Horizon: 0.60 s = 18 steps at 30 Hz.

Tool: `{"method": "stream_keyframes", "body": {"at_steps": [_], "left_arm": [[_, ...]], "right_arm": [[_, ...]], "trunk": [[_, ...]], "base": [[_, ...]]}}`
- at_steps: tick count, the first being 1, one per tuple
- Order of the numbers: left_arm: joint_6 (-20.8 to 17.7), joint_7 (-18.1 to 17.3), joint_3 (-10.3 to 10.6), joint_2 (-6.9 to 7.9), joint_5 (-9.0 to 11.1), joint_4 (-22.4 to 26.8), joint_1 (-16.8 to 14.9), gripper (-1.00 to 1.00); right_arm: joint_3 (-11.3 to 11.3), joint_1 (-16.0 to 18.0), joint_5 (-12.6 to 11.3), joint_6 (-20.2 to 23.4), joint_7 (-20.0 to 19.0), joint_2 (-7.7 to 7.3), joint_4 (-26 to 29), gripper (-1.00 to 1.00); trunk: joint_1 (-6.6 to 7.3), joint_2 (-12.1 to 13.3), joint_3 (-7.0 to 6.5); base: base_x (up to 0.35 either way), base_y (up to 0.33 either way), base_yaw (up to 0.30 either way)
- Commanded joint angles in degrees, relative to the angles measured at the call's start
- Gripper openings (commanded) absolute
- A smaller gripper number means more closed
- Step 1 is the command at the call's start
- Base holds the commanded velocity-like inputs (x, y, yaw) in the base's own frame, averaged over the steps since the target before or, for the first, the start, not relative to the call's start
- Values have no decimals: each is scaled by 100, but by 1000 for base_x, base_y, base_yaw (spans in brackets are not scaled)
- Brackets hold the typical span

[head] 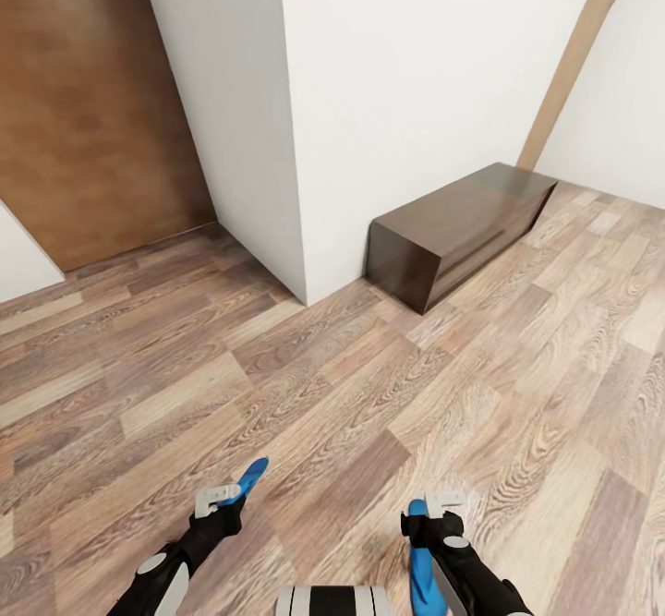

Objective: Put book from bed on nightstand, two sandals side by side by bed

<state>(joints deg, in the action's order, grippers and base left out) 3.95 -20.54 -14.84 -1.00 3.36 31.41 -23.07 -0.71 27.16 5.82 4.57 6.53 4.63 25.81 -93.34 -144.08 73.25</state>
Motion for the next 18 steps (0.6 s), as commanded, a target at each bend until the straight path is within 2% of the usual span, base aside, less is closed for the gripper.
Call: {"method": "stream_keyframes", "body": {"at_steps": [1,18], "left_arm": [[-7,-46,-37,-6,32,-3,-4,-100],[1,-41,-36,-6,27,-3,-4,-100]], "right_arm": [[-6,0,60,44,15,3,12,100],[1,0,60,42,15,2,12,100]], "trunk": [[-1,-3,27],[-45,-26,403]], "base": [[0,0,0],[0,0,0]]}}
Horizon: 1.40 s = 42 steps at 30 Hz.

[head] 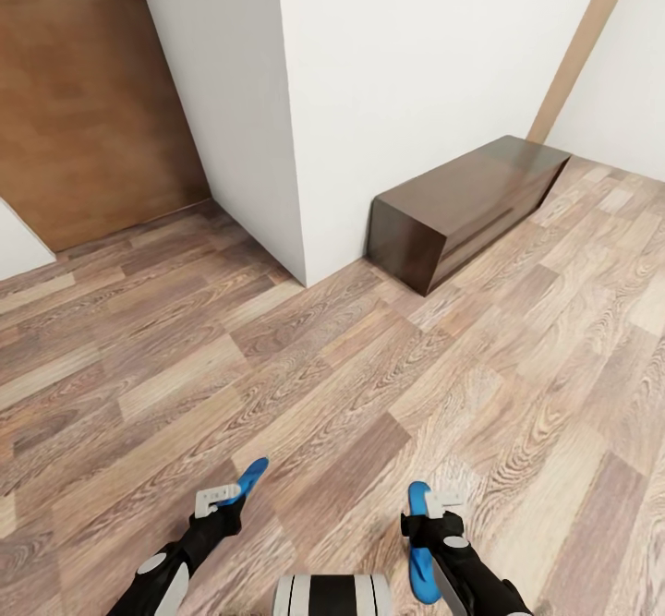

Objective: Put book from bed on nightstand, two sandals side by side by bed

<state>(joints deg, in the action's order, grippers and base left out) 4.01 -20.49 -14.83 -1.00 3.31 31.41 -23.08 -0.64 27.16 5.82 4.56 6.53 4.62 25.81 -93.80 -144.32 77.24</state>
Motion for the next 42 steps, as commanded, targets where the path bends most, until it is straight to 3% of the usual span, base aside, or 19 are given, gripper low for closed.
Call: {"method": "stream_keyframes", "body": {"at_steps": [1,21,24,28,29,31,35,39,42], "left_arm": [[-6,-46,-37,-6,31,-4,-4,-100],[-9,-55,-37,-6,32,-4,-4,-100],[-16,-142,-53,6,46,8,-4,-100],[-81,-935,-83,98,71,288,-4,-100],[-202,-1267,-89,137,94,482,-4,-100],[-428,-1591,-92,161,136,724,-4,-100],[-1420,-2319,-93,195,344,1631,3,-100],[-1938,-2679,-86,207,539,2308,38,-100],[-2053,-2807,-78,205,604,2482,53,-100]], "right_arm": [[-6,0,60,43,15,3,12,100],[-9,-2,55,45,17,2,12,100],[-14,-1,48,45,16,-2,12,100],[-15,0,37,45,15,-5,12,100],[-15,0,35,45,15,-3,12,100],[-15,0,35,45,15,-4,12,100],[-15,0,34,45,17,-2,12,100],[-15,0,34,45,16,-4,12,100],[-15,0,39,45,19,-2,12,100]], "trunk": [[-1,-3,26],[-53,-30,470],[-53,-30,470],[-53,-30,470],[-53,-30,470],[-53,-30,470],[-53,-30,470],[-53,-30,470],[-53,-30,470]], "base": [[0,0,0],[0,0,0],[0,0,0],[0,0,0],[0,0,0],[0,0,0],[0,0,0],[0,0,0],[0,0,0]]}}
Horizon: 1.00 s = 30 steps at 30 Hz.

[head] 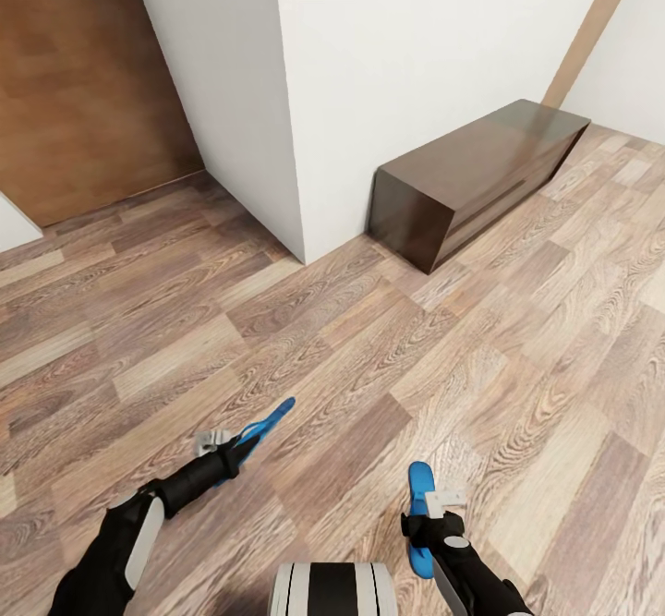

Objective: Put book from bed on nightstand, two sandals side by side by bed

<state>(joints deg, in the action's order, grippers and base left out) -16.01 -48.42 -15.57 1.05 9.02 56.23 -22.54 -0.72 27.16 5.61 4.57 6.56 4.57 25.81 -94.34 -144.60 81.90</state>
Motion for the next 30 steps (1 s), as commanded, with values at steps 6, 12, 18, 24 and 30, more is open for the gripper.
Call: {"method": "stream_keyframes", "body": {"at_steps": [6,12,18,24,30], "left_arm": [[-124,-91,-13,12,74,120,10,-100],[-144,-163,-40,132,122,166,12,-100],[-148,-263,-39,172,169,176,12,-100],[-146,-273,-34,168,177,170,12,-100],[-148,-273,-26,168,179,169,12,-100]], "right_arm": [[-7,-2,68,44,20,1,12,100],[-3,-1,74,44,21,2,12,100],[-5,-2,81,44,29,1,13,100],[-4,-1,80,44,30,1,12,100],[-4,-1,82,44,30,1,12,100]], "trunk": [[1,-1,4],[1,-1,4],[1,-1,4],[-15,-9,137],[-30,-17,269]], "base": [[0,0,0],[0,0,0],[0,0,0],[0,0,0],[0,0,0]]}}
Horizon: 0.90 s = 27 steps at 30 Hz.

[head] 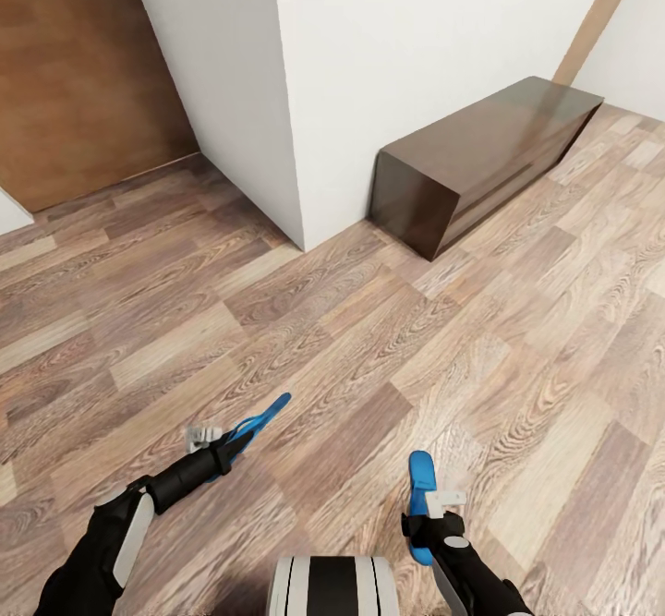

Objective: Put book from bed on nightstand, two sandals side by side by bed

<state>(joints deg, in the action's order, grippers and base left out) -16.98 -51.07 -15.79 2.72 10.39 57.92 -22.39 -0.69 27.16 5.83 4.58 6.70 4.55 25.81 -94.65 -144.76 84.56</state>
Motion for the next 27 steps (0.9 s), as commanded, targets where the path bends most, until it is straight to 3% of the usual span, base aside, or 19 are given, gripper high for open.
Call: {"method": "stream_keyframes", "body": {"at_steps": [1,9,19,27], "left_arm": [[-51,-8,-4,0,42,0,-2,-100],[-51,-8,-3,-8,42,-7,-2,-100],[-51,-8,-3,-9,42,-9,-2,-100],[-50,-8,-8,-9,42,-9,-2,-100]], "right_arm": [[-8,0,63,44,16,3,12,100],[-10,0,67,44,16,3,13,100],[-10,-1,67,44,16,3,15,100],[-10,0,67,44,16,3,14,100]], "trunk": [[-1,-3,26],[-22,-13,203],[-22,-13,203],[-22,-13,203]], "base": [[0,0,0],[0,0,0],[1,0,0],[185,0,0]]}}
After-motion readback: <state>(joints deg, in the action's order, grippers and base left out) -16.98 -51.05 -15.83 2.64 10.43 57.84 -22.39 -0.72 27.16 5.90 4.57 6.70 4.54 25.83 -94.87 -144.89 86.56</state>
